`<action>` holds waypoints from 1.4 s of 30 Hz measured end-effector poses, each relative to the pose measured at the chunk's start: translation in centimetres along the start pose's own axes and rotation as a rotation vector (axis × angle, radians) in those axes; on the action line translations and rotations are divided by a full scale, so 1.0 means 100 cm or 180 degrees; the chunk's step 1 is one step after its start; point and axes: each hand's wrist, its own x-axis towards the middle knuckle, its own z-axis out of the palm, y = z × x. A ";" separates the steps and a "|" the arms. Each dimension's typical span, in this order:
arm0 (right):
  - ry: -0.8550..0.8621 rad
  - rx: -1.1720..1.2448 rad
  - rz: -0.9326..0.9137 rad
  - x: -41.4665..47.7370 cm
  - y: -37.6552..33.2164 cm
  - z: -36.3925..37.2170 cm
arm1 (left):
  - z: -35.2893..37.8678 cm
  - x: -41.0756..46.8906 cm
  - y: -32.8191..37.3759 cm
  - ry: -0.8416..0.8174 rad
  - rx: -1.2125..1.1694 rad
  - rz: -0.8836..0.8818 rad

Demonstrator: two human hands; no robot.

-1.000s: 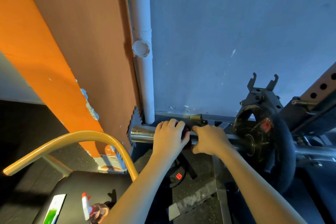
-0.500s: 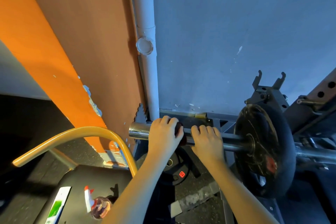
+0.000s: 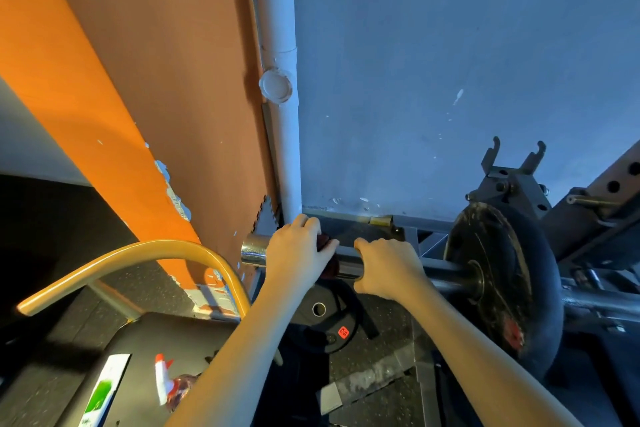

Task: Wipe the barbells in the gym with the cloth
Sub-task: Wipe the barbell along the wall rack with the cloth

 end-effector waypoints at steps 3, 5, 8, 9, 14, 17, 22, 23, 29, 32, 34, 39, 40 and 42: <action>0.0331 -0.0046 -0.0008 -0.004 -0.003 0.007 | -0.003 0.000 -0.016 0.0163 -0.0055 -0.0143; 0.0608 -0.0158 -0.0017 -0.008 -0.006 0.016 | -0.004 -0.002 -0.030 0.0336 -0.0036 -0.0250; 0.1165 -0.0468 0.0069 -0.010 -0.006 0.036 | 0.000 -0.003 -0.043 0.0641 -0.0112 -0.0393; 0.1447 -0.0499 0.0102 -0.010 -0.006 0.041 | 0.001 -0.004 -0.044 0.0755 -0.0134 -0.0463; 0.1539 -0.0479 0.0253 -0.009 -0.015 0.045 | 0.012 -0.011 -0.002 0.0684 -0.0217 -0.0210; 0.0378 0.0107 0.0206 -0.009 -0.008 0.010 | 0.018 -0.016 0.016 0.0385 -0.0377 0.0320; -0.1204 0.0745 0.0259 0.007 0.016 -0.020 | -0.003 -0.009 -0.031 0.0341 -0.0336 0.0011; -0.1055 0.0639 0.0246 0.005 0.015 -0.016 | -0.006 -0.007 -0.040 0.0410 -0.0339 -0.0117; -0.0097 0.0140 0.0053 -0.005 0.011 -0.002 | -0.005 0.001 -0.032 0.0434 -0.0159 -0.0518; 0.0348 0.0007 0.0061 -0.009 0.007 0.008 | -0.004 0.001 -0.021 0.0416 -0.0156 -0.0526; 0.0664 -0.0194 0.0057 -0.013 0.003 0.016 | -0.001 0.000 -0.014 0.0327 -0.0318 -0.0446; 0.1478 -0.0439 0.0232 -0.014 0.000 0.043 | -0.006 -0.005 -0.014 0.0022 -0.0750 -0.0301; 0.1499 -0.0437 0.0263 -0.014 -0.001 0.047 | -0.009 -0.004 -0.020 -0.0046 -0.0697 -0.0329; 0.1356 -0.0385 0.0392 -0.017 -0.005 0.046 | -0.014 0.001 -0.036 -0.0022 -0.0477 -0.0423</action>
